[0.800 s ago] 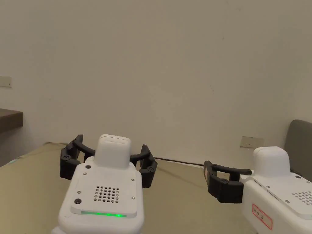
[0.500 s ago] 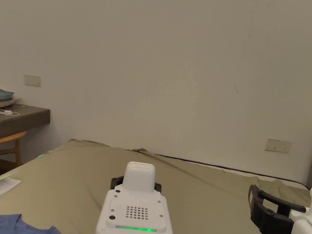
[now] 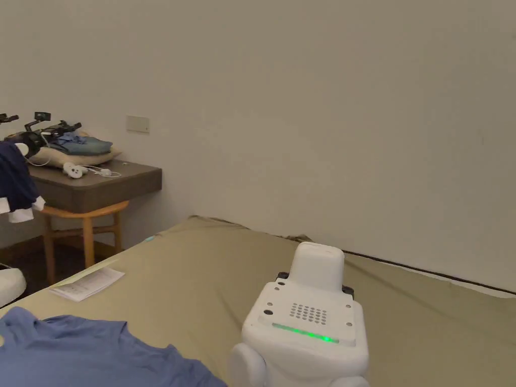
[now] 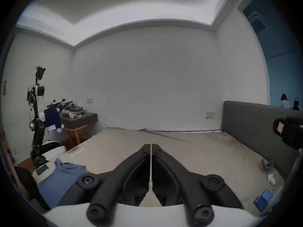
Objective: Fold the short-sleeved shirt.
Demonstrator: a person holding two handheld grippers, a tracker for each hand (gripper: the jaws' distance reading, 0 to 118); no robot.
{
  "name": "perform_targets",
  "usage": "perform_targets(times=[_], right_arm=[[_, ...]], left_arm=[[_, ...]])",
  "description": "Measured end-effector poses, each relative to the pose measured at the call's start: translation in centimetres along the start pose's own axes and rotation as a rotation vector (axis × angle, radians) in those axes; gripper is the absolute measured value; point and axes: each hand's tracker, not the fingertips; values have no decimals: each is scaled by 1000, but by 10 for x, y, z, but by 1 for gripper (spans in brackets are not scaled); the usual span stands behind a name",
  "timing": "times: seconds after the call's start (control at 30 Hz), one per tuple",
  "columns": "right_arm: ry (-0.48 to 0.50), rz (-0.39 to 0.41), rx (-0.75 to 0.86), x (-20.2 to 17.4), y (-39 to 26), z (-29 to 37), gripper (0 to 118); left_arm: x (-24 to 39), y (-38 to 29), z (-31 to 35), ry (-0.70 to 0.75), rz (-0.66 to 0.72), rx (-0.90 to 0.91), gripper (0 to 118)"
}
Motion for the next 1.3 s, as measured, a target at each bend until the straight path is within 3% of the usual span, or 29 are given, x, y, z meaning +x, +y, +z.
perform_targets(times=[0.07, 0.17, 0.27, 0.33, 0.43, 0.6, 0.83, 0.87, 0.9, 0.93, 0.97, 1.03, 1.13, 1.3], right_arm=[[113, 15, 2, -37, 6, -18, 3], [357, 46, -6, -115, 12, -36, 3], [641, -60, 19, -186, 14, -37, 3], [730, -84, -20, -222, 16, -39, 3], [732, -49, -21, -248, 20, -41, 3], [703, -70, -29, -247, 22, -52, 3], [678, 12, -66, -247, 2, -72, 3], [674, 11, -78, -248, -4, -74, 3], [681, 5, -102, -248, -11, -78, 3], [695, 6, -129, -248, -18, -82, 3], [703, 18, -171, -249, -24, -84, 3], [700, 54, -226, -249, -36, -93, 3], [709, 51, -277, -247, -55, -109, 4], [696, 66, -369, -239, -91, -131, 4]], left_arm=[[-36, 4, 4, 87, 12, -27, 0], [-106, 4, 24, 284, 27, -28, 0], [-175, -3, 57, 468, 65, -18, 1], [-206, -8, 75, 605, 36, -58, 1], [-228, -12, 86, 688, -26, -98, 1], [-242, -22, 65, 525, 75, -120, 1], [-253, -58, 9, 449, 114, -207, 6], [-257, -66, -3, 385, 125, -188, 19], [-263, -75, -16, 320, 150, -161, 48], [-268, -84, -32, 277, 183, -159, 85], [-274, -94, -55, 208, 227, -210, 106], [-286, -116, -99, 107, 313, -346, 106], [-299, -160, -170, 75, 369, -611, 106], [-295, -244, -265, 101, 197, -856, 106]])
